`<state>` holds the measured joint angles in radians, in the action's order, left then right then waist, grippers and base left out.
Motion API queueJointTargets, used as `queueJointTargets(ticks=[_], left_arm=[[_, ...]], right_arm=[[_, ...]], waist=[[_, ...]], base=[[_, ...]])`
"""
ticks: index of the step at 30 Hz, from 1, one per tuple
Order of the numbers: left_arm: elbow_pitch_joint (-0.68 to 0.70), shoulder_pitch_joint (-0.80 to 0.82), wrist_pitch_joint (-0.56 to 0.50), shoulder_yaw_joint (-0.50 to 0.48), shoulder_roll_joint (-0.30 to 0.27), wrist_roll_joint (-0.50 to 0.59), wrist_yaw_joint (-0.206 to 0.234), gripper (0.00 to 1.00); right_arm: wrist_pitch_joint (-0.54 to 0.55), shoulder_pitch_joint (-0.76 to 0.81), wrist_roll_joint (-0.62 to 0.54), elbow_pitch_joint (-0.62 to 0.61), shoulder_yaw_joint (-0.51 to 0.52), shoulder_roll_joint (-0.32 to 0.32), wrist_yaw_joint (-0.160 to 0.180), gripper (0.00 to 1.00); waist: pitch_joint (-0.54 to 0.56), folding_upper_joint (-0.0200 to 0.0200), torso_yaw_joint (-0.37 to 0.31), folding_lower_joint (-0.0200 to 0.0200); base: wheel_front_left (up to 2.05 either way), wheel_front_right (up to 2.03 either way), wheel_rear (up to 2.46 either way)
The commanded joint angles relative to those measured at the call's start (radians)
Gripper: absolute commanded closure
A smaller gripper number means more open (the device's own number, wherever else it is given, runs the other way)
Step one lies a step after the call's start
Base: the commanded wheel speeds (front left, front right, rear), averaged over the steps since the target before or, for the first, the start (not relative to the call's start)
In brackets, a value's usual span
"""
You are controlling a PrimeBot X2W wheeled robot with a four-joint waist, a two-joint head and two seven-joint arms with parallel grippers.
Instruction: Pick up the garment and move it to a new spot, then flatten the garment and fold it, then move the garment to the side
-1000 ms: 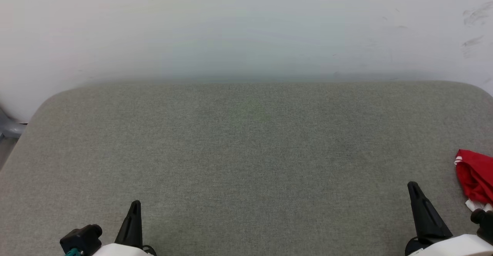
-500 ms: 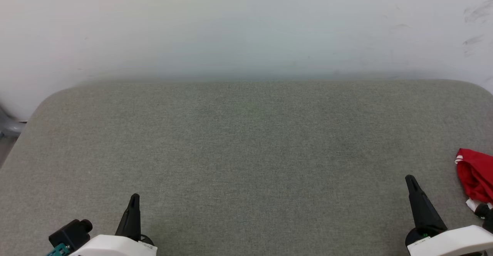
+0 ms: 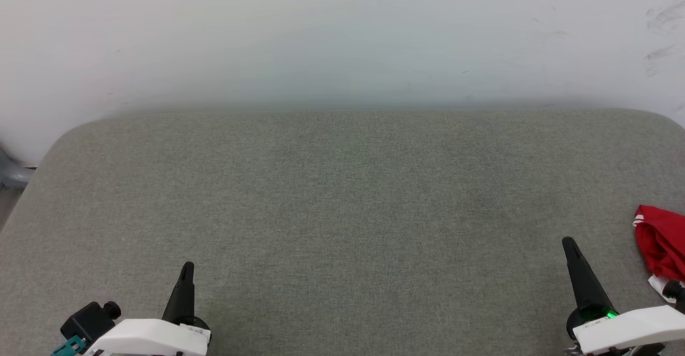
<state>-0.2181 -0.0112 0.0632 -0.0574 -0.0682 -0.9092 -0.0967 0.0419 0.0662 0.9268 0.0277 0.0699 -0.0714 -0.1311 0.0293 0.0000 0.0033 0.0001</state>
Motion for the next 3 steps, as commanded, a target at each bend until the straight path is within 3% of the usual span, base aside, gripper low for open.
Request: queueJointTargets(ticks=[1,3], left_arm=[[0.007,0.03,-0.007,-0.006,-0.002,-0.033,-0.005,1.0],[0.006,0.033,-0.014,-0.008,-0.001,-0.057,-0.006,1.0]], right_arm=[[0.001,-0.03,0.037,0.001,-0.001,-0.009,0.0,1.0],[0.002,-0.035,0.062,0.009,-0.001,-0.009,0.0,1.0]], waist=[[-0.001,0.0,0.0,-0.0001],[-0.002,0.0,0.0,-0.0001]], base=[[0.0,0.0,0.0],[0.0,0.0,0.0]])
